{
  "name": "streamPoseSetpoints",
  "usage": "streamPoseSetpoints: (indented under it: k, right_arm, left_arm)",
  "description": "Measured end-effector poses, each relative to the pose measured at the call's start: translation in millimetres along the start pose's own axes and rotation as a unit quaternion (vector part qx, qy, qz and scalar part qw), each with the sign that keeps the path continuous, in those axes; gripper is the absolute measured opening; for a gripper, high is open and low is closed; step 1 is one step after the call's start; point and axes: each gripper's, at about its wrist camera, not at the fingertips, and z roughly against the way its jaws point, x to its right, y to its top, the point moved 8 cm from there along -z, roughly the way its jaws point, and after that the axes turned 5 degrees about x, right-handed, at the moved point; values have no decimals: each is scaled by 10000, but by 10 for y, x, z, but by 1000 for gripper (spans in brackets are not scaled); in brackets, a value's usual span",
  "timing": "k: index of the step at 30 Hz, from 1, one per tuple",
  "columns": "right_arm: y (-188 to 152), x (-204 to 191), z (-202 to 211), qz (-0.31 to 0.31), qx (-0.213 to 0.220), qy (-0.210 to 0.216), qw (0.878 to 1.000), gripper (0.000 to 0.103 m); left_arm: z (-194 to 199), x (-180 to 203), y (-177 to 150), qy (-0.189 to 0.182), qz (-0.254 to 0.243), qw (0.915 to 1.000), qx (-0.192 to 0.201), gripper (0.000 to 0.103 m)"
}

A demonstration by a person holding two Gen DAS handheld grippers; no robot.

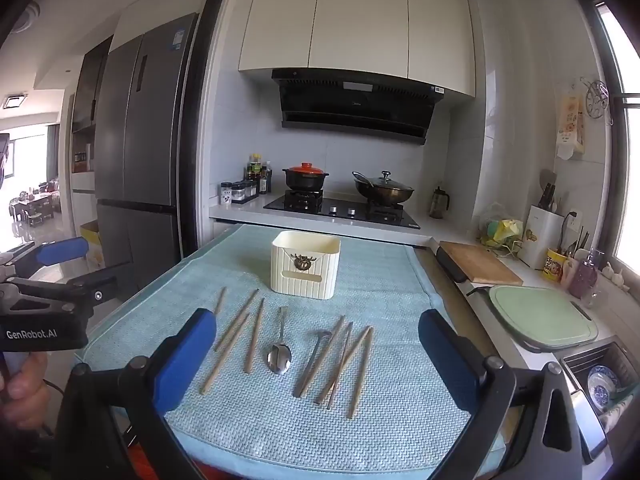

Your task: Organize utensils

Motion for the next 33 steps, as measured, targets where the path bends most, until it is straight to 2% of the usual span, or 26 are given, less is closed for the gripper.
streamPoseSetpoints:
  k: [33]
  right_arm:
    - [18,13,19,-48,1,50,10000,103]
  left_arm:
    - [-49,-9,-41,-23,33,10000,-91,103]
